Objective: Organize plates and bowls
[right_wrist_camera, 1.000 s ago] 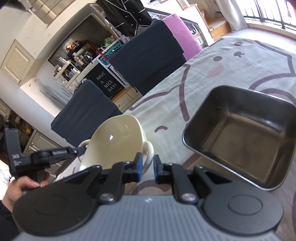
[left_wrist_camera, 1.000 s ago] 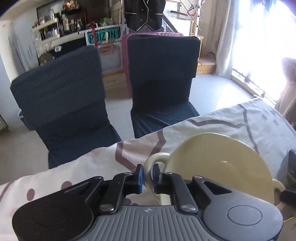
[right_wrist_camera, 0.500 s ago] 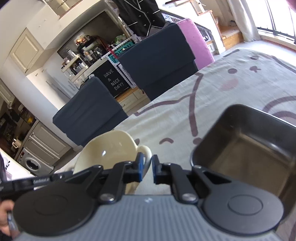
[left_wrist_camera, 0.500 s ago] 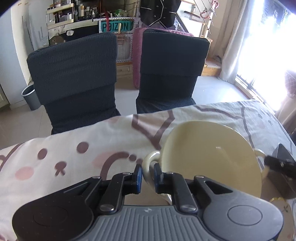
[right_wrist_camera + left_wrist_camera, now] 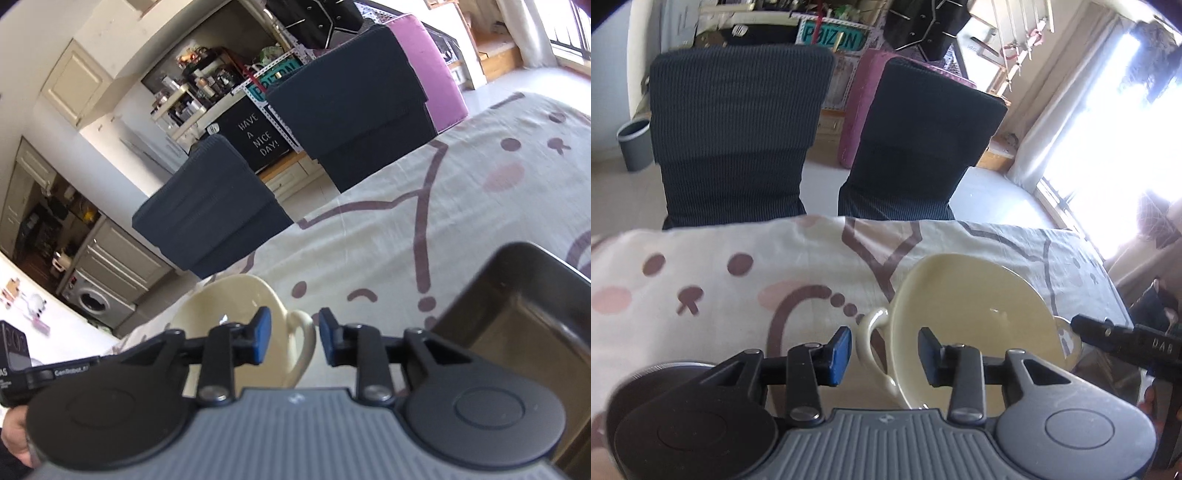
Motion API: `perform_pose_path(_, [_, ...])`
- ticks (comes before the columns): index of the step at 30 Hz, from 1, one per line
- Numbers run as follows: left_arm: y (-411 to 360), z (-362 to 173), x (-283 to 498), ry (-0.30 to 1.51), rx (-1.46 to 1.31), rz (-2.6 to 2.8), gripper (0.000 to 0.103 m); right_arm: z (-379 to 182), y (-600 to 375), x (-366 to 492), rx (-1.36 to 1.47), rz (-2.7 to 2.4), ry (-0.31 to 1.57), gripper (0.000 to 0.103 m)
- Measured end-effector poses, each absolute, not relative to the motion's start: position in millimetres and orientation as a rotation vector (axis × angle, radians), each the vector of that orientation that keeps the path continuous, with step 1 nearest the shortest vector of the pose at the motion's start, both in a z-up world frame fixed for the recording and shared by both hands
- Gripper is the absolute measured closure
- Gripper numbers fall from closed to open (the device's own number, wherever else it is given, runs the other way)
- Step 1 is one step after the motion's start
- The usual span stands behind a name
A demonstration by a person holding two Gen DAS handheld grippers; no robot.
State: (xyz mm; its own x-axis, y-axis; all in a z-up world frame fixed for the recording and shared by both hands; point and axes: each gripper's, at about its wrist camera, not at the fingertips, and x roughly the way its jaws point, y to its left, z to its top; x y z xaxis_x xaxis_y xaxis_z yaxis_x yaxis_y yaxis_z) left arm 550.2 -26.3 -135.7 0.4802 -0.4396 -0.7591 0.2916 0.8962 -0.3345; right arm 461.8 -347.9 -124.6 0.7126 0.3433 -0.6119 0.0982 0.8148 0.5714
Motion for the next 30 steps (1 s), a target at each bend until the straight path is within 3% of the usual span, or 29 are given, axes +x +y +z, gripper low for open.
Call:
perform_pose_path(5, [-26.6, -148.1, 554.7, 0.974, -0.252, -0.409, 0.074, -130.3, -334.3, 467.6, 0.572, 0.141, 0.821, 0.066])
perform_pose_path(7, [-26.2, -151.5, 557.8, 0.984, -0.259, -0.395, 0.08, -132.0, -331.5, 468.9, 0.552, 0.121, 0.831, 0.076])
perform_pose_path(30, [-28.5, -157.2, 566.8, 1.039, -0.166, -0.479, 0.081, -152.2, -315.8, 485.3, 0.521, 0.163, 0.883, 0.081])
